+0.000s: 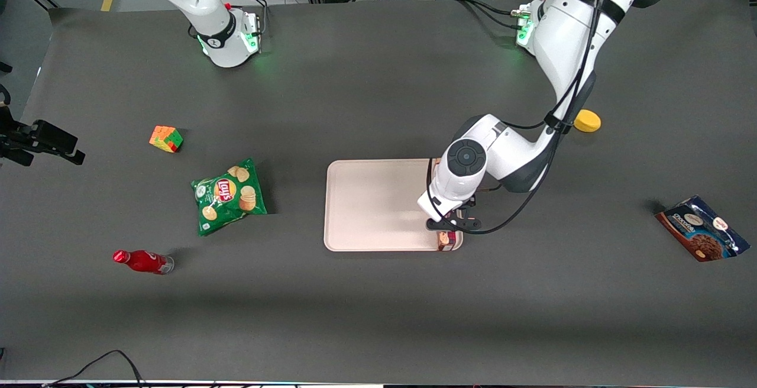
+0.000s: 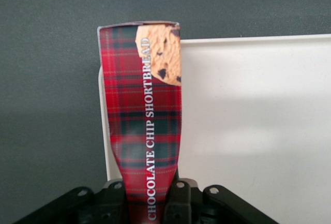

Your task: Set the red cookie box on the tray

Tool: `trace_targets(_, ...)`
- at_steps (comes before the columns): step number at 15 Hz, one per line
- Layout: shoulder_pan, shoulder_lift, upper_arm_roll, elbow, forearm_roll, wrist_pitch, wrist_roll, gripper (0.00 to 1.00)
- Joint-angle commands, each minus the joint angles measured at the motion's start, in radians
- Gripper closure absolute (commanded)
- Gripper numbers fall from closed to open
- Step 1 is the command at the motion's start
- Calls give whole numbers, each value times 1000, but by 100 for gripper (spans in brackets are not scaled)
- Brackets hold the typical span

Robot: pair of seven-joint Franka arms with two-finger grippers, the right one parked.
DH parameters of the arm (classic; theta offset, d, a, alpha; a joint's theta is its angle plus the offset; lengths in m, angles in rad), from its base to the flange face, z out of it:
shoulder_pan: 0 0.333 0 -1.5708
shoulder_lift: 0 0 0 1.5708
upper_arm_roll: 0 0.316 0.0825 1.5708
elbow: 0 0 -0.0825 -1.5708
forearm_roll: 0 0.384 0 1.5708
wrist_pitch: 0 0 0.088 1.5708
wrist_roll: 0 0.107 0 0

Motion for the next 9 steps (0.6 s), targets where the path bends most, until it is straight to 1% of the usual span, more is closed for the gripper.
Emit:
trace_targets(1,-19,-15,15,-4,11,-40,-28,88)
trace_targets(2,-19,-16,15,-4,11,-40,-28,73)
trace_targets(3,-19,-16,15,-4,11,-40,-28,51)
trace_targets(4,-19,-16,15,-4,11,-40,-28,22)
trace_targets(5,-21,-16,15,-4,14,-40,-27,0)
trace_targets(9,-23,-32,15,6,24,-48,-21,0)
